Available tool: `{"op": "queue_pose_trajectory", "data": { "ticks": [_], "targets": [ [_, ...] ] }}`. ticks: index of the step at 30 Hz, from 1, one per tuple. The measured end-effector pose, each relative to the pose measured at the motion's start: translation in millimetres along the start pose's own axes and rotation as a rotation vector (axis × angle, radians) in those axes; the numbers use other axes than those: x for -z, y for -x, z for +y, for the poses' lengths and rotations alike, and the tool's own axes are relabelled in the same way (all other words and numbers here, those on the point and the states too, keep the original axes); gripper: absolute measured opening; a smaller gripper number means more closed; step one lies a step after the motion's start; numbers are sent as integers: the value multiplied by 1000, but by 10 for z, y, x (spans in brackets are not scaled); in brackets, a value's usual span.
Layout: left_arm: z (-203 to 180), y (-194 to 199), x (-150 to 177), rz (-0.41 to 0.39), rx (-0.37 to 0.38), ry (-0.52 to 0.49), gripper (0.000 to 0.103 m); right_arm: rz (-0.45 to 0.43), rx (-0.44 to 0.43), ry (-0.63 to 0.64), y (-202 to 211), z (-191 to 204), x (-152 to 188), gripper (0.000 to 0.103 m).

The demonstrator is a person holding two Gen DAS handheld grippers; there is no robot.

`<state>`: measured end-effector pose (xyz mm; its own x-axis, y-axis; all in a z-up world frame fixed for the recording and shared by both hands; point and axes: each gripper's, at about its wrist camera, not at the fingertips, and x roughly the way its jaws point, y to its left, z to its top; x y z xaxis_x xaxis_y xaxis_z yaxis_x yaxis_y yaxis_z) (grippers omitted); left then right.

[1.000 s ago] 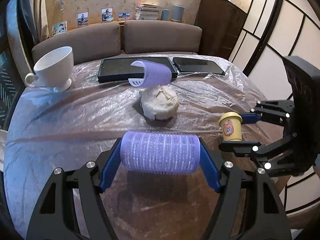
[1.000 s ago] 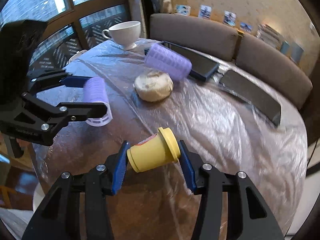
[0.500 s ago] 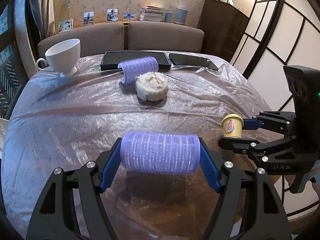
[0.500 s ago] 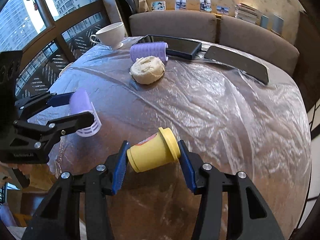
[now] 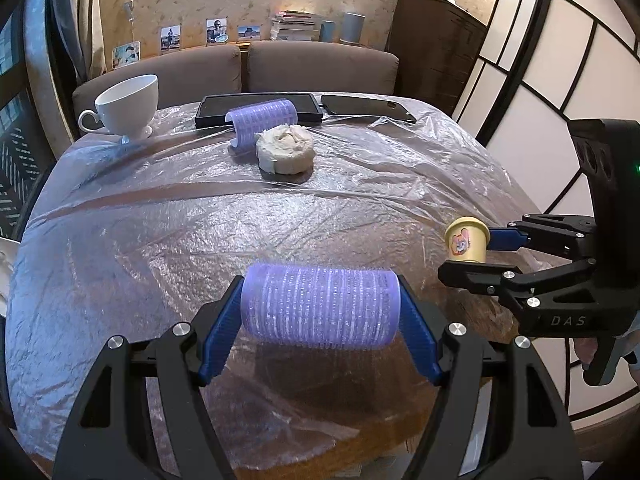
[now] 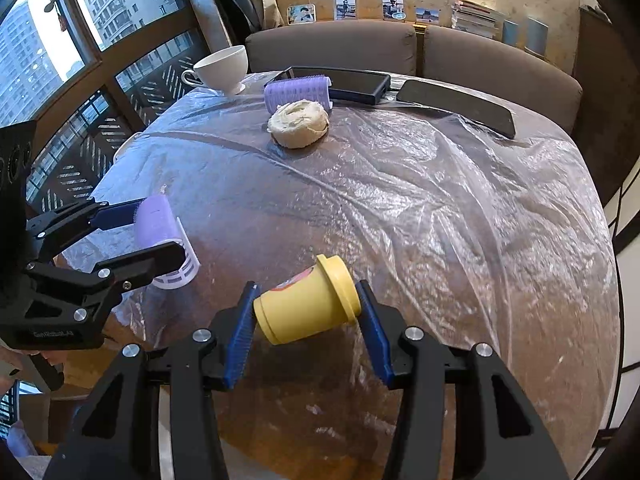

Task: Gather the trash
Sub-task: 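Carry the purple roller with the left tool while the right tool carries the yellow cup over the bin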

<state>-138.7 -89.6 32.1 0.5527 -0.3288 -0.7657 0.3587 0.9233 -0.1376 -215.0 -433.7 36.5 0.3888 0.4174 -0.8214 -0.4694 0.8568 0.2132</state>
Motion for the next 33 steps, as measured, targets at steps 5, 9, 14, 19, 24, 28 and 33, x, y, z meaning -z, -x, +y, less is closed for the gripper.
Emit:
{"op": "queue_pose_trajectory", "data": {
  "ticks": [5,9,14,19,24,28,33],
  "targets": [
    [-34,84,66,-1,-5,-7,73,0,3,-17,93,24,111,48],
    [-51,147,119,0,-5,-10,73,4,4,-29,156,40,199,48],
    [-86,249,196,-1,-1,-19,73,8,-3,-48,231,50,280,48],
    [-113,342,270,6,16,-18,73,13,-7,-50,293,104,342,48],
    [-153,400,350,20,32,-26,73,26,-16,-47,343,165,417,49],
    [-167,424,420,40,43,-28,73,41,-24,-46,362,203,486,48],
    [-189,455,497,62,52,-31,73,61,-35,-41,371,263,564,48]
  ]
}}
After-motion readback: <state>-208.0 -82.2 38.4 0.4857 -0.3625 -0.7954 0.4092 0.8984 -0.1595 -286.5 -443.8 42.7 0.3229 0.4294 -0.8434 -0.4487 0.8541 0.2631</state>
